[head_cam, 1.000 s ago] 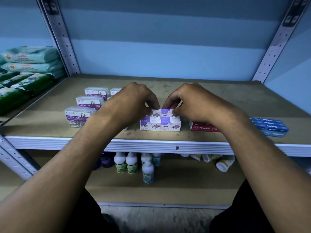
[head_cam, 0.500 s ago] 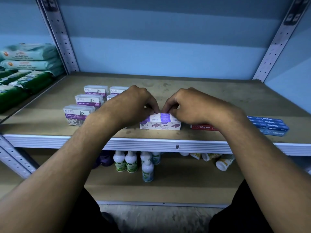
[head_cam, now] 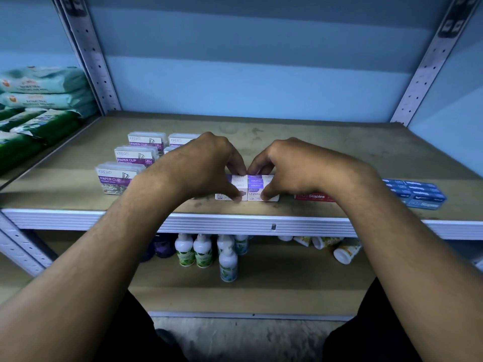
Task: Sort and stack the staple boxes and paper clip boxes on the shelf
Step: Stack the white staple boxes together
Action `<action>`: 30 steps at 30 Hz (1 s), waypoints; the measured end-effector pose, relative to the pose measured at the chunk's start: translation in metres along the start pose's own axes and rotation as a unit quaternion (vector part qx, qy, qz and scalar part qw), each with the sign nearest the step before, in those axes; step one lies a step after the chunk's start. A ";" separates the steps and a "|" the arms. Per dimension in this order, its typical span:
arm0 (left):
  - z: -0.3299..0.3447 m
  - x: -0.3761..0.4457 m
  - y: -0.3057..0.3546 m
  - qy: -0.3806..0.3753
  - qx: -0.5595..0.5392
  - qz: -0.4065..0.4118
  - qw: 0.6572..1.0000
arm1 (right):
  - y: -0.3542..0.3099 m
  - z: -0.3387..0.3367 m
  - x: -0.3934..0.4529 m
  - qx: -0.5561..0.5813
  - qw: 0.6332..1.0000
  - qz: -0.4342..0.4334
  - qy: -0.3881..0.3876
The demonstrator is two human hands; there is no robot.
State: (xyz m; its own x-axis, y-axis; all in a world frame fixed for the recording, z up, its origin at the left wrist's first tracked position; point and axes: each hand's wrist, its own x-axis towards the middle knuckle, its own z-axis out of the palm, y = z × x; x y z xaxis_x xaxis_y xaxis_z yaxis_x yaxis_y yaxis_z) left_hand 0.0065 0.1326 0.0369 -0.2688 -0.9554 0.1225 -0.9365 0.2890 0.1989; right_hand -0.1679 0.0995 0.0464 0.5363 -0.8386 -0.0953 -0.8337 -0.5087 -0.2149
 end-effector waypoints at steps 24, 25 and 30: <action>0.002 0.004 0.002 0.009 0.007 -0.014 1.000 | -0.001 0.004 0.002 -0.017 1.000 -0.005 0.010; 0.002 0.003 0.001 0.009 0.006 -0.014 1.000 | -0.001 0.004 0.002 -0.021 1.000 -0.007 0.009; -0.004 -0.006 -0.003 0.038 0.002 -0.010 0.999 | -0.005 -0.005 -0.003 -0.034 0.999 -0.023 0.024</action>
State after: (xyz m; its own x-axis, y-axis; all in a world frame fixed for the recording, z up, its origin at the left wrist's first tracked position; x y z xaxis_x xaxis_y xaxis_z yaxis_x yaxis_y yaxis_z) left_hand 0.0119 0.1374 0.0398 -0.2327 -0.9535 0.1917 -0.9422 0.2699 0.1988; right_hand -0.1658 0.1034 0.0523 0.5687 -0.8216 -0.0390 -0.8162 -0.5578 -0.1506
